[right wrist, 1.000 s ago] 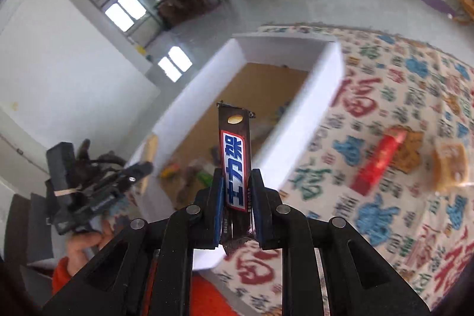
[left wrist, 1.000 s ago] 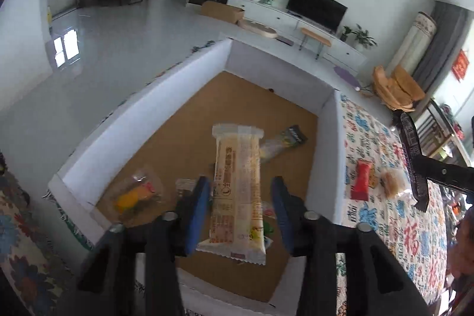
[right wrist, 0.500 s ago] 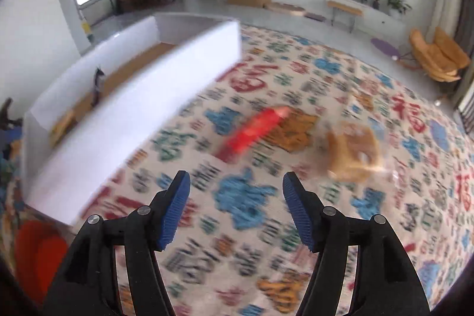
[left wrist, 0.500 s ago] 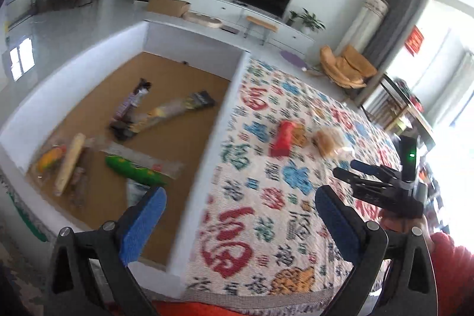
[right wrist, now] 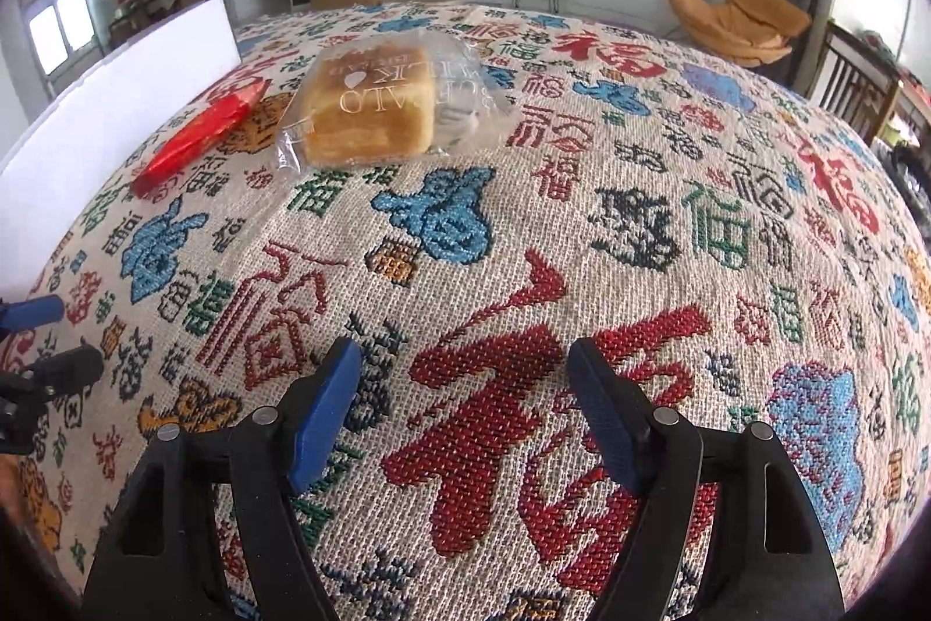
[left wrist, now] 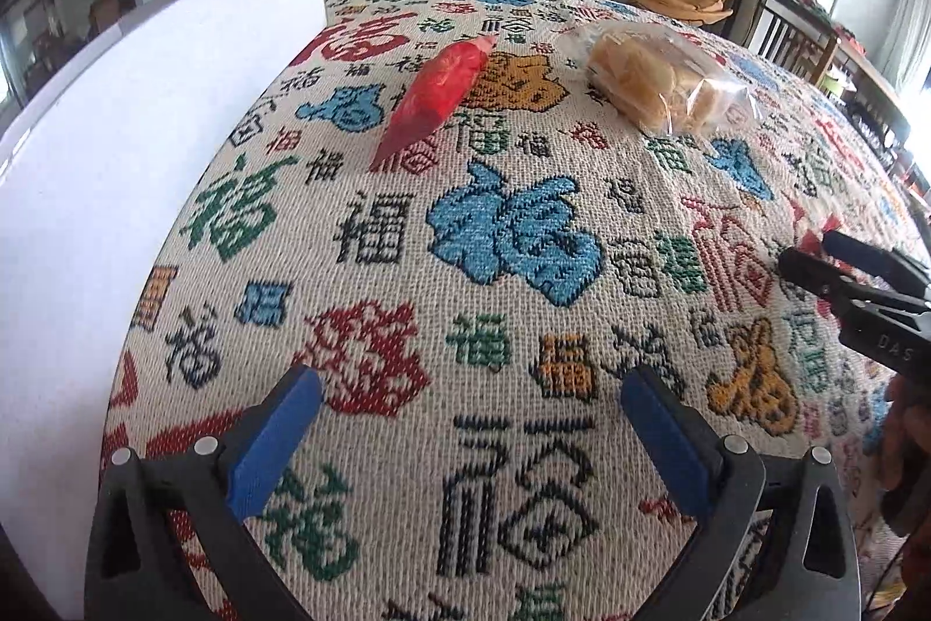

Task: Organize snacks

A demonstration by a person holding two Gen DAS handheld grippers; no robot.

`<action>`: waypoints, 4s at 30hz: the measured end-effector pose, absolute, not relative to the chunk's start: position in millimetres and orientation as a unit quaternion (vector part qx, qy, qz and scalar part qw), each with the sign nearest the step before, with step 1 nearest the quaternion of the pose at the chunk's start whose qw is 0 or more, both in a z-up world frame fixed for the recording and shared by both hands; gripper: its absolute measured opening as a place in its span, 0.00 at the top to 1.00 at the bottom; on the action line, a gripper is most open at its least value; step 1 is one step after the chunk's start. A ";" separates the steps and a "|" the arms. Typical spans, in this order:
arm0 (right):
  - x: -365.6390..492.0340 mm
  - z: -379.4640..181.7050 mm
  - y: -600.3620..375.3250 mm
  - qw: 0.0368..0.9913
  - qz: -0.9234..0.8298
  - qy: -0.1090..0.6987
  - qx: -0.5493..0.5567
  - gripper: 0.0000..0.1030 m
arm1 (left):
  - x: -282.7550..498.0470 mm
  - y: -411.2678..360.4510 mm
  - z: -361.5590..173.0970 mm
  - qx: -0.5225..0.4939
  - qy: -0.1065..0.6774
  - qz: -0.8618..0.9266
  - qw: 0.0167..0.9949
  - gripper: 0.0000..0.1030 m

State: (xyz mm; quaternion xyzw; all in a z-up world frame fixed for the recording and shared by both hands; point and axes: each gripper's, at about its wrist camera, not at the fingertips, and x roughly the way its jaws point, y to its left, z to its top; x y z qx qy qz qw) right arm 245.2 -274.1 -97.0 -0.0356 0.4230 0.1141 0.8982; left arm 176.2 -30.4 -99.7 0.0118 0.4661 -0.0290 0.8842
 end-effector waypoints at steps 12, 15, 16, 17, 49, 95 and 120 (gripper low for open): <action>248.3 -97.2 -274.4 0.898 0.107 0.425 -0.046 0.20 | 175.5 -31.8 -101.4 0.023 0.445 -0.038 0.894 0.00; 247.5 -97.5 -274.4 0.898 0.106 0.425 -0.046 0.20 | 174.0 -32.3 -101.5 0.023 0.445 -0.039 0.894 0.00; 247.5 -97.4 -274.5 0.898 0.106 0.425 -0.046 0.20 | 172.5 -32.5 -101.2 0.023 0.445 -0.040 0.894 0.00; 247.2 -98.5 -273.8 0.898 0.106 0.425 -0.046 0.20 | 172.2 -32.8 -101.0 0.023 0.445 -0.040 0.894 0.00; 245.6 -100.3 -273.5 0.898 0.105 0.425 -0.045 0.18 | 172.0 -32.4 -101.7 0.023 0.445 -0.040 0.894 0.00; 245.5 -100.2 -274.6 0.898 0.105 0.425 -0.044 0.18 | 171.9 -32.6 -102.0 0.023 0.445 -0.040 0.894 0.00; 245.1 -99.8 -275.0 0.898 0.106 0.425 -0.044 0.18 | 171.9 -33.0 -102.2 0.023 0.445 -0.040 0.894 0.00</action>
